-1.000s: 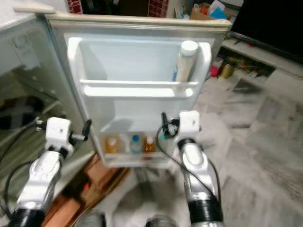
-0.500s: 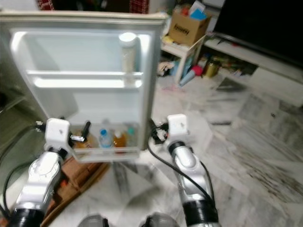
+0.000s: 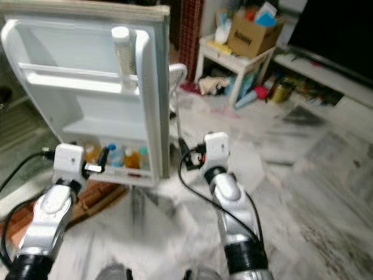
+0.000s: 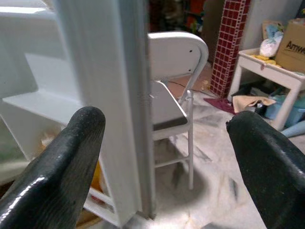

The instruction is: Restocking fridge

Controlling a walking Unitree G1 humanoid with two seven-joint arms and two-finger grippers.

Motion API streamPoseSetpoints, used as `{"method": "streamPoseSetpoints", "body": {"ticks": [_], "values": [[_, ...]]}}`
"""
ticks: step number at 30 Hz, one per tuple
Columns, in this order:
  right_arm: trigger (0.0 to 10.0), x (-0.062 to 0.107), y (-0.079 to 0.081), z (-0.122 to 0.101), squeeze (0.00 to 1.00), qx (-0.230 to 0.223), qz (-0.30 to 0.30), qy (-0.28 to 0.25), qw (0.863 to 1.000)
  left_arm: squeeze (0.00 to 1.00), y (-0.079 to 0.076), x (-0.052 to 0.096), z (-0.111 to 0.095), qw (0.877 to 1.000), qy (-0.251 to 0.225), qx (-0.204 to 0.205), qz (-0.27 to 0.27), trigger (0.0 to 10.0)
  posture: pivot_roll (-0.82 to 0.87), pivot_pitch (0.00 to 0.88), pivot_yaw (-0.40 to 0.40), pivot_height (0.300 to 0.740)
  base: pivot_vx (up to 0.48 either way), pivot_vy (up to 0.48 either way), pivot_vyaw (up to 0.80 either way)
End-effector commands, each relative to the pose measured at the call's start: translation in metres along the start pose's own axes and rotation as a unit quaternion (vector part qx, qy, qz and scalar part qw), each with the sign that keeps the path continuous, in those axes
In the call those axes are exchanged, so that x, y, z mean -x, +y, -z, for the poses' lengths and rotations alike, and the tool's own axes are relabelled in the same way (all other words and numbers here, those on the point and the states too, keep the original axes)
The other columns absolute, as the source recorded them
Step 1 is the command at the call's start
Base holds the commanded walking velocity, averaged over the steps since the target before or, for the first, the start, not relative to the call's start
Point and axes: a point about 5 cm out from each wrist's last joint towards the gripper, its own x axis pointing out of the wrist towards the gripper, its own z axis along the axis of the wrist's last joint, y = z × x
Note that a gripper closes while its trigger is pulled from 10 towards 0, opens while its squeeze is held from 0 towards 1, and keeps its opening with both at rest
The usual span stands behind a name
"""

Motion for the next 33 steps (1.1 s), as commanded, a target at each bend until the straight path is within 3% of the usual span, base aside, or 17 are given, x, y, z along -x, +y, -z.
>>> {"method": "streamPoseSetpoints", "body": {"ticks": [1, 13, 17, 20, 22, 33], "values": [[10.0, 0.002, -0.007, -0.002, 0.00, 0.005, 0.008, -0.008, 1.000, 0.00, -0.009, -0.003, -0.003, 1.000, -0.004, -0.002, 0.012, 10.0, -0.04, 0.044, -0.035, 0.740, 0.000, -0.428, 0.55], [10.0, 0.002, -0.009, -0.008, 0.00, -0.008, 0.032, -0.033, 0.999, 0.00, -0.006, -0.003, 0.000, 1.000, 0.001, -0.006, 0.002, 10.0, -0.03, 0.042, -0.037, 0.740, 0.000, -0.368, 0.35], [10.0, 0.002, -0.006, -0.012, 0.00, 0.002, 0.003, -0.046, 0.999, 0.00, -0.004, -0.003, -0.002, 1.000, -0.009, 0.003, -0.002, 10.0, -0.03, 0.039, -0.043, 0.740, 0.000, 0.000, 0.00], [10.0, 0.001, -0.006, -0.011, 0.00, 0.002, 0.005, -0.043, 0.999, 0.00, -0.003, -0.003, -0.003, 1.000, -0.012, 0.011, -0.005, 10.0, -0.03, 0.039, -0.044, 0.740, 0.000, 0.000, 0.00], [10.0, 0.001, -0.007, -0.008, 0.00, -0.024, 0.013, -0.037, 0.999, 0.00, 0.003, -0.001, 0.000, 1.000, -0.006, 0.009, -0.013, 10.0, -0.03, 0.040, -0.046, 0.740, 0.000, 0.000, 0.00], [10.0, 0.000, -0.004, -0.013, 0.00, -0.017, -0.004, -0.052, 0.998, 0.00, 0.012, 0.001, 0.001, 0.999, -0.009, 0.028, -0.019, 10.0, -0.02, 0.049, -0.043, 0.740, 0.000, 0.000, 0.00]]}}
